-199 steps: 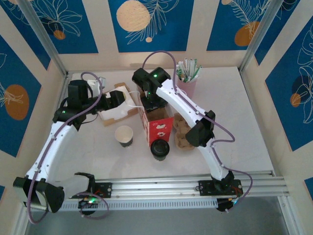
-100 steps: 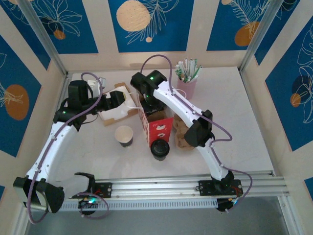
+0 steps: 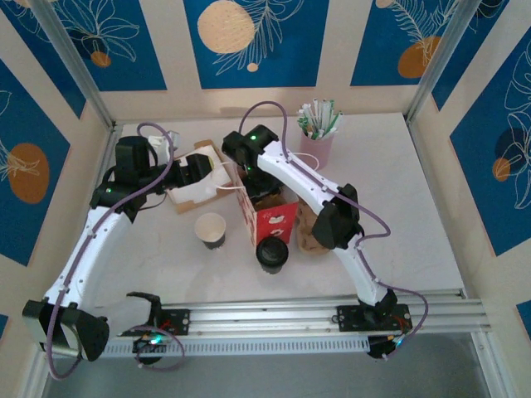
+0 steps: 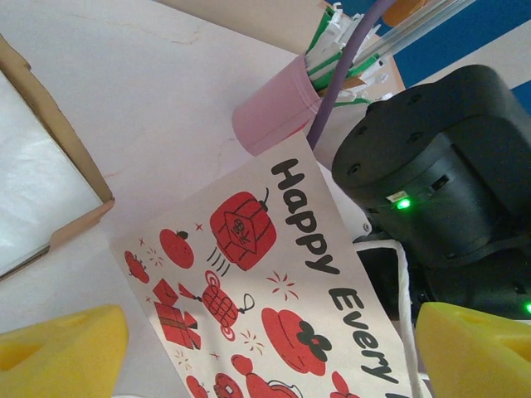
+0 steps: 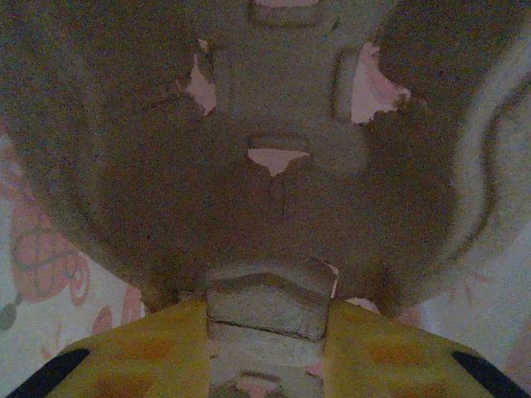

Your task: Pack the takeout coffee

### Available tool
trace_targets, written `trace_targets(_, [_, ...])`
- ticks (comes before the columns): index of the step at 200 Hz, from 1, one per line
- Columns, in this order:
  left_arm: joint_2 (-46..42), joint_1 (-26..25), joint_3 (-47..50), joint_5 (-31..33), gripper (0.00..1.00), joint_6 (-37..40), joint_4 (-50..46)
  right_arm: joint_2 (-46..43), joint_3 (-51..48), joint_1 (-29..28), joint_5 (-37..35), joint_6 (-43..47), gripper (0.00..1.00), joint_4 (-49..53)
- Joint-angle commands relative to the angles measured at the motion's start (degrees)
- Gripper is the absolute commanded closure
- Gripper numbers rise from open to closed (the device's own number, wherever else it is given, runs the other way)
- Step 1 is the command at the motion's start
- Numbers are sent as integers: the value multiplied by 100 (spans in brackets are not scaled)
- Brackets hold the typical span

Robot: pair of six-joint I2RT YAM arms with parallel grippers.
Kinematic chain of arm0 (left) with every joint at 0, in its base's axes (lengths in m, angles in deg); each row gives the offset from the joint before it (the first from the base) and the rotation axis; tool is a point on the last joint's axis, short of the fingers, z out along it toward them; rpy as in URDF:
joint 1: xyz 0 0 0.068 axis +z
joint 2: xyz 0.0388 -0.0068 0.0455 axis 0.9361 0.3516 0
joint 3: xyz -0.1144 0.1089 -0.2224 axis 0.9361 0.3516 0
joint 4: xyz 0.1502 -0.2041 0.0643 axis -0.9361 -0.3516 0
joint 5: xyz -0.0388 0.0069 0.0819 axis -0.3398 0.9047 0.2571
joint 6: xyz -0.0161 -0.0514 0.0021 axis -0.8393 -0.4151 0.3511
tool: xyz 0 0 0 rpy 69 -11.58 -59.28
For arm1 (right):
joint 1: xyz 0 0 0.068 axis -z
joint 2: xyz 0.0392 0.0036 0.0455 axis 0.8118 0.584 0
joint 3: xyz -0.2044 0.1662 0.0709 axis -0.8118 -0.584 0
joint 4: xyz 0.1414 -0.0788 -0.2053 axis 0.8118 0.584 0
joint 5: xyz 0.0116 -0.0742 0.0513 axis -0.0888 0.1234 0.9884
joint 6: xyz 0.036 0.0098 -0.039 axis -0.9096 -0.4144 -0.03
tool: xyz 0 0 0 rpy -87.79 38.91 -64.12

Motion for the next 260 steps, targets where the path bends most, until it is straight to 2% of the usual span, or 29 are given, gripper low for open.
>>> trace_targets(1, [-143, 64, 63, 49, 10, 98, -33, -7, -137, 18, 109, -46, 64, 68])
trace_targets(113, [-202, 70, 120, 103, 10, 117, -80, -303, -1002, 78, 273, -43, 64, -754])
trace_targets(195, [-219, 69, 104, 53, 10, 80, -80, -697, -1336, 93, 227, -43, 64, -980])
trace_targets(231, [-331, 64, 370, -735, 12, -287, 408, -737, -1492, 106, 262, -22, 64, -1081])
trace_targets(260, [-432, 46, 876, -1403, 18, -847, 1155, -746, -1524, 106, 304, -12, 64, -1132])
